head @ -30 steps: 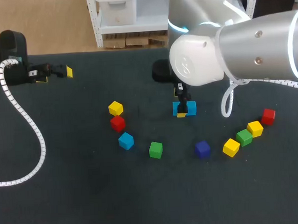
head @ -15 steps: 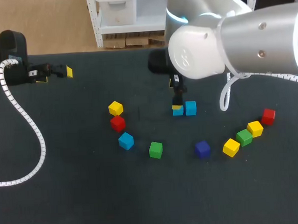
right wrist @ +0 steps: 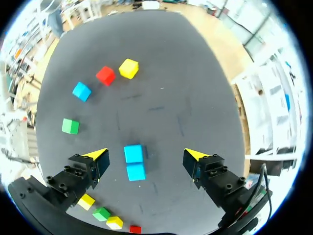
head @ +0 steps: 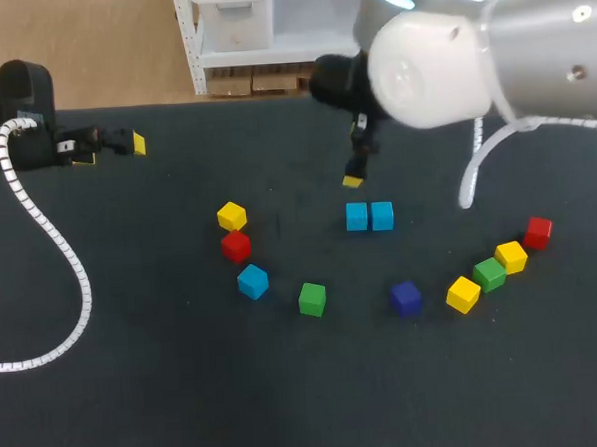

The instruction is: Place the blue cubes, place green cubes on the blue cubes, place the yellow cubes on the green cubes, then place the red cubes on the yellow cubes, and place purple cube on the red cubes.

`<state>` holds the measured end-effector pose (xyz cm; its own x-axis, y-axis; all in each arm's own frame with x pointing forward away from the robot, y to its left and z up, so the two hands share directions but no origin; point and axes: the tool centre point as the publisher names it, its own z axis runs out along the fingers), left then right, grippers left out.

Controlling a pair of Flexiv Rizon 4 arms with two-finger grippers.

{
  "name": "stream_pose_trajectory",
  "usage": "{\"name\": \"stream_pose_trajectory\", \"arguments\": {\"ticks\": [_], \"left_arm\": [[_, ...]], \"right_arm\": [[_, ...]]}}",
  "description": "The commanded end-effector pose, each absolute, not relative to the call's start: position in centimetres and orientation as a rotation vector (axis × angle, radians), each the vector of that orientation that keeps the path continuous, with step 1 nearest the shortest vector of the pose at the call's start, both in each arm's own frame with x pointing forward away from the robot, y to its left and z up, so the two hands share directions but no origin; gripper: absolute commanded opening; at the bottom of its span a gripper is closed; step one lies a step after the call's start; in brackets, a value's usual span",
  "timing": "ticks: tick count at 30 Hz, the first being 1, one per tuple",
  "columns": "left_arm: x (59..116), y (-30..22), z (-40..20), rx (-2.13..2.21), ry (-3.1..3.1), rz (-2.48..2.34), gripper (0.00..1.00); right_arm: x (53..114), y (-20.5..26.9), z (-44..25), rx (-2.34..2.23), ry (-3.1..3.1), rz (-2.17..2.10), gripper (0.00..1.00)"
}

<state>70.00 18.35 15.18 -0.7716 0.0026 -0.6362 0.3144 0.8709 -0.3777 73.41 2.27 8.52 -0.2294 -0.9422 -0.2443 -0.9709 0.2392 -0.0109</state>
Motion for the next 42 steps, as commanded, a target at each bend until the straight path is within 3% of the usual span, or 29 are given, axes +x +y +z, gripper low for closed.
{"name": "stream_pose_trajectory", "arguments": {"ticks": [1, 20, 42], "left_arm": [[69.9, 18.5, 15.0, 0.231, 2.377, -0.634, 1.00], [69.9, 18.5, 15.0, 0.231, 2.377, -0.634, 1.00], [69.9, 18.5, 15.0, 0.231, 2.377, -0.634, 1.00]], "right_arm": [[73.1, 0.0, 10.3, -1.698, 2.291, 0.242, 1.00], [75.1, -7.5, 17.5, -1.135, 2.276, 0.318, 1.00], [71.5, -12.5, 17.8, -0.973, 2.277, 0.282, 1.00]]}}
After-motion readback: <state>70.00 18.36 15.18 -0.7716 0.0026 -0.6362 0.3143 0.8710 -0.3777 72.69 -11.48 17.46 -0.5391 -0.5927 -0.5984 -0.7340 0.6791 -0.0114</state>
